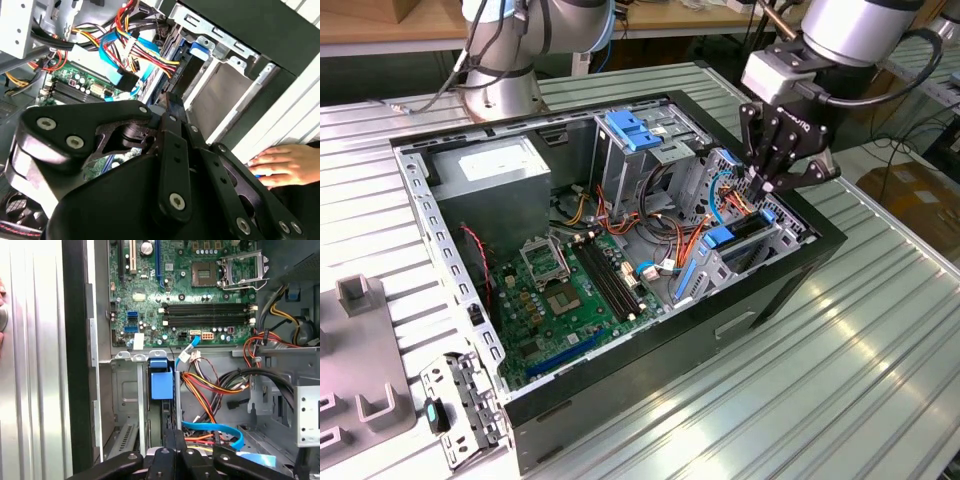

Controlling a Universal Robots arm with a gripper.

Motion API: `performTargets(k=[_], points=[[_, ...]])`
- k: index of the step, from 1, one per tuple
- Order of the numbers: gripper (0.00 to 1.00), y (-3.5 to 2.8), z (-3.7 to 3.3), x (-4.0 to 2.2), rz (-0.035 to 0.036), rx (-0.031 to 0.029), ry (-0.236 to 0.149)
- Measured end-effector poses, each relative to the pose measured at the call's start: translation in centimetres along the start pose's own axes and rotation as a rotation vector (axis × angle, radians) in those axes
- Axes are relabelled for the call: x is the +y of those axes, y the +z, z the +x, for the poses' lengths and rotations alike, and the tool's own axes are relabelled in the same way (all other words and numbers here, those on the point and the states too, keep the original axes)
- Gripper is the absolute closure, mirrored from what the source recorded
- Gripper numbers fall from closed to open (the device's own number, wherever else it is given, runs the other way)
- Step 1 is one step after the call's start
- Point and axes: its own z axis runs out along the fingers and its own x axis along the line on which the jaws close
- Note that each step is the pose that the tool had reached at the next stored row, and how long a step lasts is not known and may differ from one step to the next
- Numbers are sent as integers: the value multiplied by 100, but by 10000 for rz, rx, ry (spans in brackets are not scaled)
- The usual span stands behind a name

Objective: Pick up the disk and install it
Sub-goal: 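Insert the second disk wire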

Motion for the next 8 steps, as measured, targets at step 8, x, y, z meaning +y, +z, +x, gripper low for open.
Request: performTargets(k=[8], points=[[89, -42, -15, 75, 0, -5, -1]])
